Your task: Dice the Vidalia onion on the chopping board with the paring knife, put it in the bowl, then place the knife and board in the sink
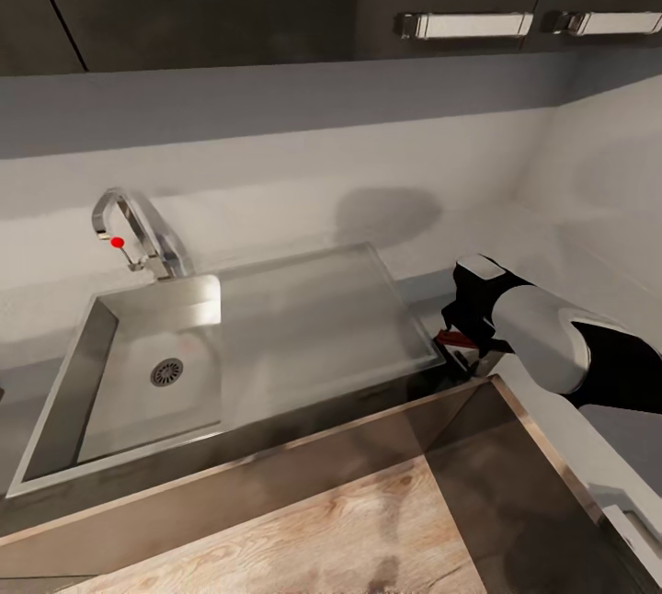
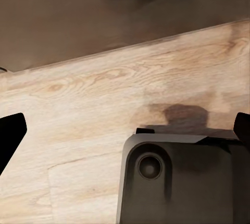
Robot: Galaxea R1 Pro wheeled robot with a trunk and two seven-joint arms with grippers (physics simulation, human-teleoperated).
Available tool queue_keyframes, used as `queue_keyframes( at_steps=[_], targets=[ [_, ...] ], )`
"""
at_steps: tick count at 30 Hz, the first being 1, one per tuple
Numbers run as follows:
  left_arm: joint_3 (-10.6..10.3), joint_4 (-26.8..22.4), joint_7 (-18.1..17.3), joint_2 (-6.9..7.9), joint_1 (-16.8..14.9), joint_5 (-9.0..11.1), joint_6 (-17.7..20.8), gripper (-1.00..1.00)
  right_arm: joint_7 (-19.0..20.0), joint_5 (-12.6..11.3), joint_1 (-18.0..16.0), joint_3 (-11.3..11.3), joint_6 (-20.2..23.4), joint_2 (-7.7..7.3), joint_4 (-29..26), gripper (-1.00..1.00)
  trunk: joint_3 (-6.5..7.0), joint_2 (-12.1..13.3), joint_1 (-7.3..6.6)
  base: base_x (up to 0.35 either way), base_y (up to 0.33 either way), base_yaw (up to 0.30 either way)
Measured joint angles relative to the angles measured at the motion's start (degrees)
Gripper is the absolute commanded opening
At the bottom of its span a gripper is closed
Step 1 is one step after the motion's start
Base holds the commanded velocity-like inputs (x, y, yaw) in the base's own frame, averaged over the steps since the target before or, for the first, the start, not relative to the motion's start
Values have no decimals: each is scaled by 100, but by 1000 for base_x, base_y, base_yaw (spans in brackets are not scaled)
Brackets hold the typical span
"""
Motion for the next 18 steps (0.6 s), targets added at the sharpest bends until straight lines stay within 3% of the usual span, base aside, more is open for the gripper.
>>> queue_keyframes(
  at_steps=[5, 6, 18],
  targets=[
    [0, 5, -3, -5, 0, 0, 4, 100, 1, -2, -3, -2, 1, -1, 0, 100, -2, 0, 0, 0, 0, 0],
    [0, 7, -4, -6, 0, 0, 6, 100, -3, -4, -3, -9, 3, -3, 0, -100, -2, 0, 0, 0, 0, 0],
    [-2, 4, -4, -23, 0, 1, 7, 100, 6, -30, -7, -82, -8, -25, -1, -100, -3, 1, 1, 0, 0, 0]
  ],
)
